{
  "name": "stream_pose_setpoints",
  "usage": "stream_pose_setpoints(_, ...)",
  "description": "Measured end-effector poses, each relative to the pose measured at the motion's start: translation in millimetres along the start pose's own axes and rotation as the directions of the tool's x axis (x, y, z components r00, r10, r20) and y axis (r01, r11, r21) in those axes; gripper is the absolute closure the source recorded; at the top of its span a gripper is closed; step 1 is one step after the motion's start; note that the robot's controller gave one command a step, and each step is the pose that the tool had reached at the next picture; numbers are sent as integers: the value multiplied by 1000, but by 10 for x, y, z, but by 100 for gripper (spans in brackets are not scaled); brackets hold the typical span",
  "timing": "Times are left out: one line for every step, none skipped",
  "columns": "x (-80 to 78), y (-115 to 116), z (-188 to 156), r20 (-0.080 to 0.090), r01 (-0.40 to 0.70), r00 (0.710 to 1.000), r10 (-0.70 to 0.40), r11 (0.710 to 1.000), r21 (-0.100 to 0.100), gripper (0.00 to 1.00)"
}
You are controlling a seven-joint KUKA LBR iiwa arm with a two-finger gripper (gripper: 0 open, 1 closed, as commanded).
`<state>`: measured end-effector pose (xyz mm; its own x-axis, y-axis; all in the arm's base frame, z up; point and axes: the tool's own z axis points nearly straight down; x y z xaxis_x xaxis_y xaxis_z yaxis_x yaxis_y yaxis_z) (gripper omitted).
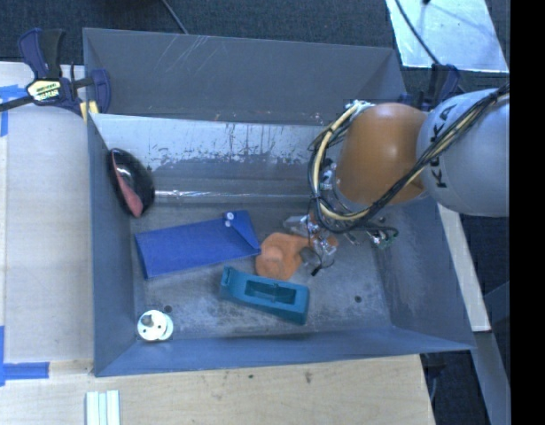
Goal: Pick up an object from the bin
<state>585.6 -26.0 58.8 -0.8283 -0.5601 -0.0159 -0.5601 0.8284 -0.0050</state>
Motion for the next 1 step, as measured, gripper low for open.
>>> stream_pose_setpoints(2,0,-17,-1,-13,1000,13,1000,0,100)
